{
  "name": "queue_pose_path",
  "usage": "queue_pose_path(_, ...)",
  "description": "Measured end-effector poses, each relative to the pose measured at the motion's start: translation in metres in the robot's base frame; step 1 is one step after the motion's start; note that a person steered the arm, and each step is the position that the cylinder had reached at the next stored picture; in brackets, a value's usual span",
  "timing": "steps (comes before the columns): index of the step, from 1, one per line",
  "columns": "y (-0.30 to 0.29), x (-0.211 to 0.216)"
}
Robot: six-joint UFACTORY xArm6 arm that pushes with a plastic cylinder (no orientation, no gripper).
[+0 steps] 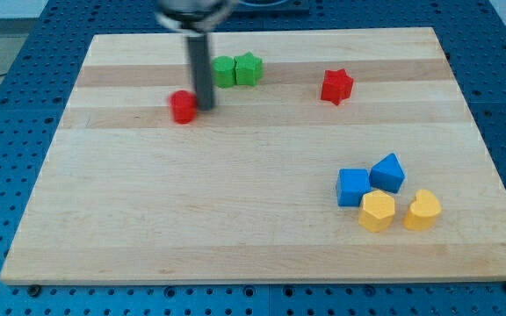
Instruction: Put the red star at the bottom of the red circle
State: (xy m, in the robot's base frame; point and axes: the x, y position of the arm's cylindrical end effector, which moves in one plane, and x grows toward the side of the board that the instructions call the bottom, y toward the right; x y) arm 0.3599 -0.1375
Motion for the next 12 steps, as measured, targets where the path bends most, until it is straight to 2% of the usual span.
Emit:
queue_pose_path(1,-0.089,0.009)
queue_pose_path(2,-0.047,0.024)
queue_pose_path(3,0.052,0.075)
queue_pose_path(4,0.165,0.07)
queue_pose_path(5,0.208,0.058)
queue_pose_path(7,0.281,-0.015)
queue_pose_path(8,0.287,-0.021)
queue_pose_path(9,0.32,-0.04)
queue_pose_path(10,0.292,-0.048)
queue_pose_path(12,0.108,-0.039)
